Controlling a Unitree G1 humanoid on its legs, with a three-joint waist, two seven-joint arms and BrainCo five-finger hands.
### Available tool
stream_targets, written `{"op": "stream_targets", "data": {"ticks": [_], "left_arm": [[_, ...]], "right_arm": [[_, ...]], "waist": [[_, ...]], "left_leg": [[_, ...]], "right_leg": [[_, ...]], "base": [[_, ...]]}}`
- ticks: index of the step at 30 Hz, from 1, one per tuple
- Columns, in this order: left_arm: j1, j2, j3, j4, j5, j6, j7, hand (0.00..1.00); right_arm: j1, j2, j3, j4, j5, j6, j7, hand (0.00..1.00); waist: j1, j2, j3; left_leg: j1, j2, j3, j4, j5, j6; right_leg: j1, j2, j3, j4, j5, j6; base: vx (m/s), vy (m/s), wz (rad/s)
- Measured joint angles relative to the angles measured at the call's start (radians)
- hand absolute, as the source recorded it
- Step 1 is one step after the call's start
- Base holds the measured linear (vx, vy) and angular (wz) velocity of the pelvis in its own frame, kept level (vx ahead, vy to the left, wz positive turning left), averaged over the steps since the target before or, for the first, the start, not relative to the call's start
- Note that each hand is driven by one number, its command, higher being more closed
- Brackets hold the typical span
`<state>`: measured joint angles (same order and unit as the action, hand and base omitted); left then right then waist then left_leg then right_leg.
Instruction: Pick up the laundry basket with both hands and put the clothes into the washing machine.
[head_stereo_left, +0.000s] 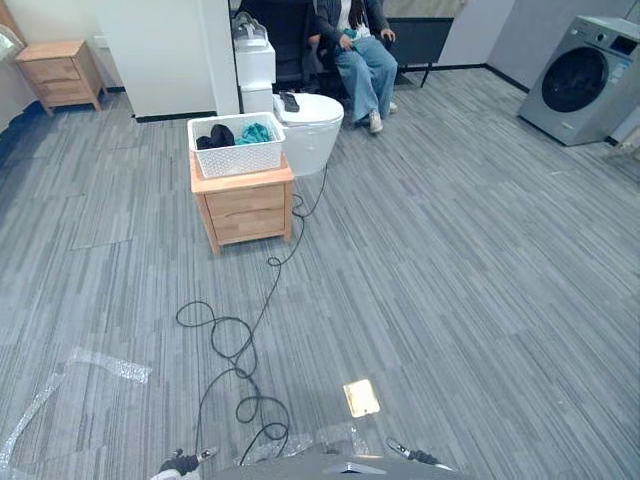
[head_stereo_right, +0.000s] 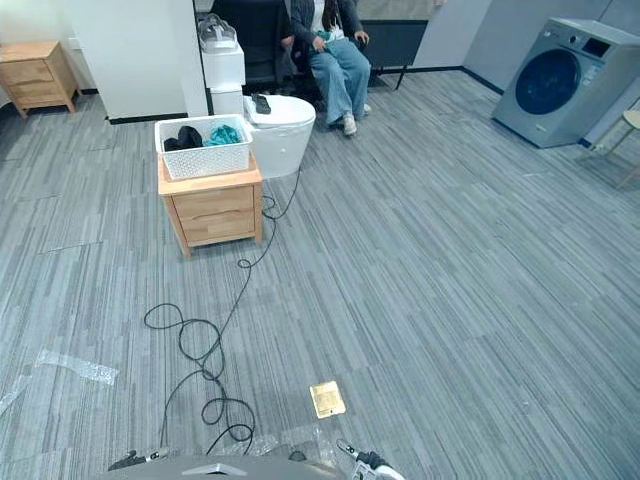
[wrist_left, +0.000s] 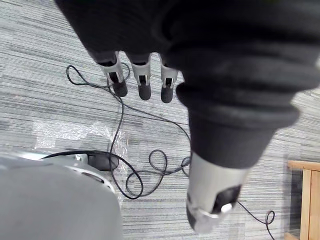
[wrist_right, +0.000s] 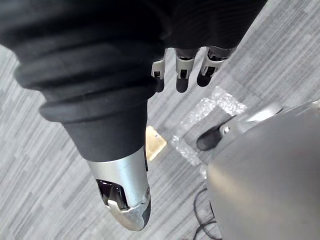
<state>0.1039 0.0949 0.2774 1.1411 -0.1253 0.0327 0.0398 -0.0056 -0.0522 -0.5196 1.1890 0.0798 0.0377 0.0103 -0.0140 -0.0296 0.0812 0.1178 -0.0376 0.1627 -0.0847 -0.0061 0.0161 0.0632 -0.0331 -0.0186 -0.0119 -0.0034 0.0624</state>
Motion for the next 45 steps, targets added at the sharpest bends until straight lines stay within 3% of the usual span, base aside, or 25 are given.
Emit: {"op": "stream_targets", "data": {"ticks": [2, 4, 6, 7, 8, 10, 12, 14, 17, 18, 19, 20, 23, 25, 26, 28, 30, 33, 35, 36, 39, 40, 42, 44, 45], "left_arm": [[0.001, -0.011, 0.015, -0.020, -0.005, 0.000, 0.001, 0.00], [-0.003, -0.015, 0.037, -0.037, -0.011, 0.000, 0.001, 0.00], [-0.021, -0.031, 0.060, -0.061, -0.019, 0.000, 0.008, 0.00], [-0.024, -0.031, 0.075, -0.065, -0.020, 0.001, 0.018, 0.00], [-0.022, -0.027, 0.077, -0.072, -0.019, 0.003, 0.019, 0.00], [-0.023, -0.023, 0.076, -0.073, -0.017, 0.004, 0.020, 0.00], [-0.039, -0.027, 0.075, -0.072, -0.015, 0.004, 0.019, 0.00], [-0.069, -0.056, 0.074, -0.071, 0.002, 0.004, 0.018, 0.00], [-0.077, -0.072, 0.100, -0.073, 0.015, 0.005, 0.016, 0.00], [-0.056, -0.085, 0.116, -0.071, 0.020, 0.006, 0.017, 0.00], [-0.049, -0.085, 0.121, -0.071, 0.020, 0.006, 0.017, 0.00], [-0.052, -0.096, 0.136, -0.070, 0.019, 0.011, 0.018, 0.00], [-0.057, -0.122, 0.150, -0.081, 0.017, 0.012, 0.014, 0.00], [-0.057, -0.121, 0.141, -0.093, 0.010, 0.012, 0.014, 0.00], [-0.053, -0.117, 0.131, -0.110, 0.008, 0.009, 0.016, 0.00], [-0.051, -0.114, 0.112, -0.134, -0.005, 0.002, 0.020, 0.00], [-0.050, -0.117, 0.113, -0.147, -0.031, 0.000, 0.020, 0.00], [-0.046, -0.130, 0.146, -0.150, -0.039, -0.012, 0.023, 0.00], [-0.035, -0.143, 0.184, -0.152, -0.040, -0.015, 0.032, 0.00], [-0.032, -0.135, 0.232, -0.161, -0.047, -0.015, 0.041, 0.00], [-0.015, -0.111, 0.277, -0.142, -0.045, -0.013, 0.050, 0.00], [-0.011, -0.104, 0.268, -0.139, -0.046, -0.013, 0.052, 0.00], [-0.024, -0.076, 0.204, -0.122, -0.035, -0.005, 0.059, 0.00], [-0.040, -0.069, 0.157, -0.104, -0.018, -0.004, 0.059, 0.00], [-0.054, -0.067, 0.109, -0.097, -0.004, 0.000, 0.059, 0.00]], "right_arm": [[0.004, 0.005, 0.000, -0.027, 0.002, 0.003, -0.002, 0.00], [0.026, 0.010, -0.001, -0.050, 0.010, 0.006, -0.007, 0.00], [0.046, 0.015, -0.002, -0.097, 0.053, 0.004, -0.013, 0.00], [0.051, 0.032, 0.000, -0.143, 0.086, -0.008, -0.014, 0.00], [0.054, 0.044, 0.002, -0.156, 0.104, -0.018, -0.015, 0.00], [0.061, 0.050, 0.006, -0.158, 0.116, -0.026, -0.017, 0.00], [0.061, 0.053, -0.008, -0.161, 0.116, -0.034, -0.018, 0.00], [0.062, 0.059, -0.060, -0.151, 0.117, -0.030, -0.021, 0.00], [0.092, 0.070, -0.087, -0.148, 0.117, -0.010, -0.028, 0.00], [0.109, 0.066, -0.088, -0.156, 0.119, -0.004, -0.036, 0.00], [0.111, 0.066, -0.082, -0.159, 0.118, -0.005, -0.036, 0.00], [0.104, 0.054, -0.082, -0.158, 0.116, -0.006, -0.036, 0.00], [0.058, 0.034, -0.053, -0.198, 0.117, -0.014, -0.038, 0.00], [0.019, 0.045, -0.019, -0.193, 0.117, -0.015, -0.041, 0.00], [0.003, 0.051, 0.007, -0.194, 0.116, -0.021, -0.043, 0.00], [-0.031, 0.052, 0.032, -0.194, 0.115, -0.024, -0.045, 0.00], [-0.069, 0.052, 0.078, -0.195, 0.114, -0.028, -0.045, 0.00], [-0.063, 0.061, 0.106, -0.193, 0.111, -0.022, -0.047, 0.00], [-0.053, 0.062, 0.108, -0.193, 0.109, -0.021, -0.047, 0.00], [-0.043, 0.083, 0.108, -0.191, 0.103, -0.019, -0.047, 0.00], [-0.034, 0.110, 0.101, -0.180, 0.079, -0.016, -0.041, 0.00], [-0.033, 0.118, 0.090, -0.177, 0.079, -0.016, -0.041, 0.00], [-0.007, 0.122, 0.084, -0.160, 0.081, -0.015, -0.039, 0.00], [-0.004, 0.114, 0.086, -0.164, 0.080, -0.022, -0.039, 0.00], [0.000, 0.115, 0.086, -0.172, 0.081, -0.025, -0.040, 0.00]], "waist": [[0.004, 0.001, 0.009], [0.005, -0.019, 0.017], [0.019, -0.016, 0.045], [0.010, -0.007, 0.072], [0.014, -0.016, 0.073], [0.017, -0.024, 0.073], [0.008, -0.021, 0.073], [0.001, -0.023, 0.073], [-0.019, -0.019, 0.070], [-0.042, 0.012, 0.033], [-0.048, 0.000, 0.016], [-0.045, 0.030, 0.017], [-0.030, 0.084, 0.023], [-0.007, 0.086, 0.032], [0.014, 0.067, 0.044], [0.034, 0.064, 0.044], [0.045, 0.078, 0.048], [0.050, 0.067, 0.049], [0.056, 0.068, 0.044], [0.060, 0.021, 0.020], [0.080, -0.044, -0.022], [0.079, -0.046, -0.023], [0.055, -0.039, -0.014], [0.048, -0.040, -0.014], [0.045, -0.035, -0.014]], "left_leg": [[-0.019, -0.014, -0.015, 0.000, -0.006, 0.010], [-0.025, -0.038, -0.015, 0.007, -0.020, 0.028], [-0.038, -0.058, -0.041, 0.065, -0.040, 0.055], [-0.042, -0.052, -0.088, 0.145, -0.080, 0.067], [-0.033, -0.041, -0.099, 0.175, -0.106, 0.064], [-0.001, -0.021, -0.107, 0.174, -0.137, 0.054], [0.008, -0.006, -0.107, 0.170, -0.160, 0.042], [0.044, -0.007, -0.105, 0.164, -0.201, 0.015], [0.101, 0.009, -0.111, 0.167, -0.273, -0.011], [0.120, 0.076, -0.117, 0.234, -0.346, -0.079], [0.105, 0.090, -0.123, 0.307, -0.366, -0.099], [0.049, 0.131, -0.119, 0.473, -0.380, -0.118], [-0.200, 0.230, -0.110, 1.086, -0.142, -0.119], [-0.279, 0.253, -0.095, 1.276, -0.148, -0.109], [-0.320, 0.253, -0.070, 1.305, -0.167, -0.102], [-0.401, 0.253, -0.018, 1.227, -0.196, -0.090], [-0.479, 0.258, 0.015, 0.986, -0.214, -0.074], [-0.445, 0.225, 0.031, 0.461, -0.137, -0.091], [-0.428, 0.220, -0.002, 0.363, -0.111, -0.091], [-0.437, 0.177, 0.020, 0.438, -0.052, -0.088], [-0.407, 0.126, 0.071, 0.483, -0.052, -0.084], [-0.388, 0.124, 0.084, 0.481, -0.042, -0.070], [-0.292, 0.105, 0.104, 0.465, -0.078, -0.034], [-0.196, 0.093, 0.125, 0.395, -0.082, -0.029], [-0.139, 0.092, 0.137, 0.344, -0.080, -0.031]], "right_leg": [[-0.047, -0.025, -0.041, 0.081, -0.048, 0.011], [-0.085, -0.083, -0.105, 0.198, -0.117, 0.055], [-0.213, -0.145, -0.115, 0.557, -0.151, 0.041], [-0.361, -0.157, -0.054, 0.892, -0.094, -0.046], [-0.419, -0.153, -0.034, 0.998, -0.105, -0.016], [-0.471, -0.157, -0.058, 0.937, -0.124, 0.006], [-0.484, -0.157, -0.112, 0.701, -0.115, 0.009], [-0.451, -0.141, -0.159, 0.311, -0.032, 0.016], [-0.441, -0.110, -0.146, 0.269, 0.006, -0.009], [-0.430, -0.044, -0.160, 0.311, 0.009, -0.030], [-0.412, -0.026, -0.156, 0.309, 0.062, -0.068], [-0.403, 0.003, -0.173, 0.359, 0.050, -0.097], [-0.288, 0.073, -0.177, 0.357, -0.049, -0.144], [-0.160, 0.101, -0.136, 0.299, -0.059, -0.158], [-0.077, 0.101, -0.102, 0.257, -0.067, -0.168], [0.000, 0.085, -0.063, 0.211, -0.107, -0.149], [0.050, 0.076, -0.036, 0.195, -0.157, -0.126], [0.122, 0.037, -0.013, 0.188, -0.228, -0.084], [0.157, 0.015, 0.017, 0.214, -0.310, -0.064], [0.179, -0.052, 0.049, 0.224, -0.357, -0.049], [0.113, -0.120, 0.153, 0.380, -0.312, -0.013], [0.081, -0.122, 0.170, 0.460, -0.289, -0.001], [-0.055, -0.123, 0.188, 0.802, -0.141, 0.077], [-0.138, -0.134, 0.145, 0.927, -0.133, 0.087], [-0.183, -0.168, 0.062, 0.928, -0.154, 0.065]], "base": [[-0.04, 0.038, 0.51], [0.03, 0.063, 1.03], [0.05, 0.072, 1.09], [0.07, 0.069, 1.01], [0.14, 0.046, 0.97], [0.24, 0.025, 0.19], [0.33, 0.007, -0.12], [0.46, -0.082, -0.16], [0.52, -0.204, 0.10], [0.68, -0.276, 0.36], [0.71, -0.293, 0.29], [0.71, -0.316, 0.04], [0.72, -0.314, -0.26], [0.61, -0.204, -0.52], [0.43, -0.112, -0.36], [0.41, -0.051, -0.53], [0.49, 0.092, -0.48], [0.43, 0.170, -0.20], [0.47, 0.312, -0.38], [0.61, 0.439, -0.63], [0.51, 0.328, -0.83], [0.60, 0.428, -0.63], [0.54, 0.377, -0.20], [0.35, 0.193, -0.18], [0.29, 0.145, -0.22]]}}
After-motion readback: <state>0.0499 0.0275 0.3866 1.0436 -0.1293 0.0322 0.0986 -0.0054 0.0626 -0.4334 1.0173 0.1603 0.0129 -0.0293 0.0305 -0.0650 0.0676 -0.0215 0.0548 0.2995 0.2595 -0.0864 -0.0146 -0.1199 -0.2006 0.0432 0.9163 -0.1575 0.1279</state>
